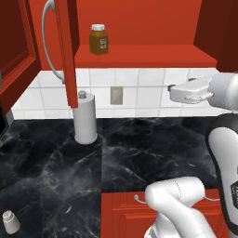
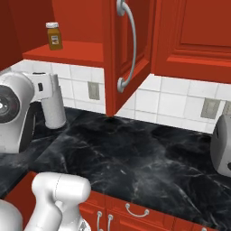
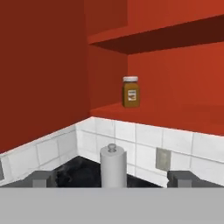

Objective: Collect the turmeric, mayonnaise, and shaker from the cabinet and place them next to the stove.

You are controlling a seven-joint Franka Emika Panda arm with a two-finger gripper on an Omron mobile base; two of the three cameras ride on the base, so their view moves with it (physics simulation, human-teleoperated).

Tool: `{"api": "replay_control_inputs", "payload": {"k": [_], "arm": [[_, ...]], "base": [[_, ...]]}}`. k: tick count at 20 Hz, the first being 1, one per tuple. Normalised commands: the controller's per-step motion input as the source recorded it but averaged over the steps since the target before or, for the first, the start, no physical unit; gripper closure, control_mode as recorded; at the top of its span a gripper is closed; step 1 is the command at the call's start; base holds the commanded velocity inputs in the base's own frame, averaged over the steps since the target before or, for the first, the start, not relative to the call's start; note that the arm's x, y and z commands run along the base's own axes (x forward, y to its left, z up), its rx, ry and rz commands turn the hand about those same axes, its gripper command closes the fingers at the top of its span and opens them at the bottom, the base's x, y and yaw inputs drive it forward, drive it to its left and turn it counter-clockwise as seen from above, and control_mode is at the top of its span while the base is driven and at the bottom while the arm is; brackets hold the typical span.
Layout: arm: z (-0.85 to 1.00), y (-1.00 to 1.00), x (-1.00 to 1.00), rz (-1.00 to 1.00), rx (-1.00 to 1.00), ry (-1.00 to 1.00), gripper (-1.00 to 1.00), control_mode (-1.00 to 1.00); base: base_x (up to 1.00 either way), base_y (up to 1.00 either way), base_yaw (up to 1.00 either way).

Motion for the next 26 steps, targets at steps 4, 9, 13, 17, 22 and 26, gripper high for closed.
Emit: {"api": "replay_control_inputs", "payload": {"k": [4, 9, 13, 17, 22, 26], "arm": [[0.55, 0.0, 0.2, 0.09, 0.0, -0.19, -1.0, -1.0], [0.42, 0.01, 0.37, 0.04, 0.0, -0.09, -1.0, -1.0], [0.01, 0.0, 0.24, 0.0, 0.0, 0.0, -1.0, -1.0], [-0.03, -0.01, 0.13, 0.0, 0.0, 0.0, -1.0, -1.0], [0.0, 0.0, 0.45, 0.0, 0.0, 0.01, -1.0, -1.0], [0.03, -0.01, 0.56, 0.0, 0.02, 0.04, -1.0, -1.0]], "base": [[0.0, 0.0, 0.0], [0.0, 0.0, 0.0], [0.0, 0.0, 0.0], [0.0, 0.0, 0.0], [0.0, 0.0, 0.0], [0.0, 0.0, 0.0]]}}
